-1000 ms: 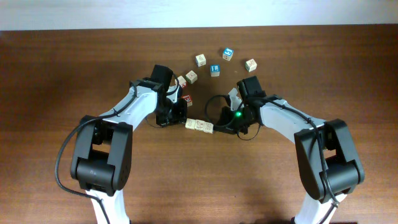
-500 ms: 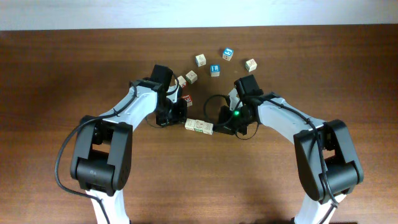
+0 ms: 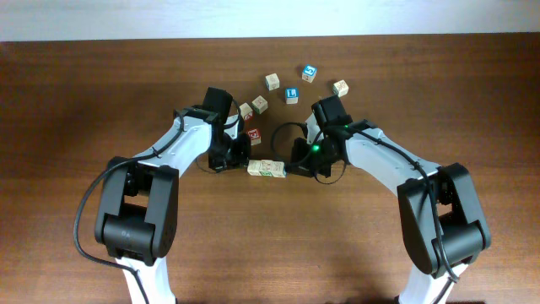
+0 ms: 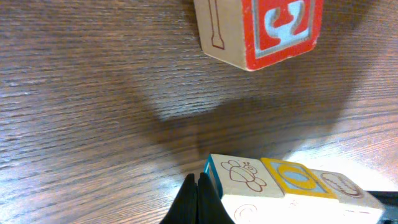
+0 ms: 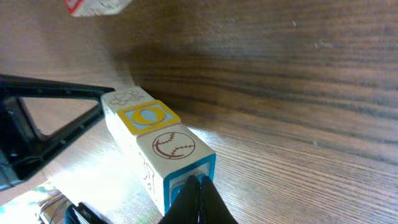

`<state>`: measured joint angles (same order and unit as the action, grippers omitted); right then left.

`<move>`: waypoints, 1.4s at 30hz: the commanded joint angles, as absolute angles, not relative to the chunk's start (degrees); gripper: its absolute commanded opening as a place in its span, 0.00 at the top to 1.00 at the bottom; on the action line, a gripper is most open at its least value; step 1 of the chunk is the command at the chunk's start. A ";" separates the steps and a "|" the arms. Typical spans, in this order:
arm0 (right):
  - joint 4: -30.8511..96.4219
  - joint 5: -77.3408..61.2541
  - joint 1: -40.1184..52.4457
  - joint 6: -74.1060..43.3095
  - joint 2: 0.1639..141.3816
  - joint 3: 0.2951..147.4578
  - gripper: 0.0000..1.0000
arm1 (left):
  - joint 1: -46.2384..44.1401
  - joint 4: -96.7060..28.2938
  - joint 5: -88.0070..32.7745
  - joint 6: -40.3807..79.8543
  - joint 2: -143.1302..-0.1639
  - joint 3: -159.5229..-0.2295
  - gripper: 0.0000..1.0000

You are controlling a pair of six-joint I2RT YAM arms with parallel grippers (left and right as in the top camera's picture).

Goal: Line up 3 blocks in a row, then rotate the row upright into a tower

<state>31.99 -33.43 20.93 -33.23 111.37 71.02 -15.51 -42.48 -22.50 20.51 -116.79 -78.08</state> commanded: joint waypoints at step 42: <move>31.51 -33.28 28.12 -33.56 109.65 76.09 0.96 | -16.88 -42.28 -28.21 19.62 -117.32 -77.60 1.00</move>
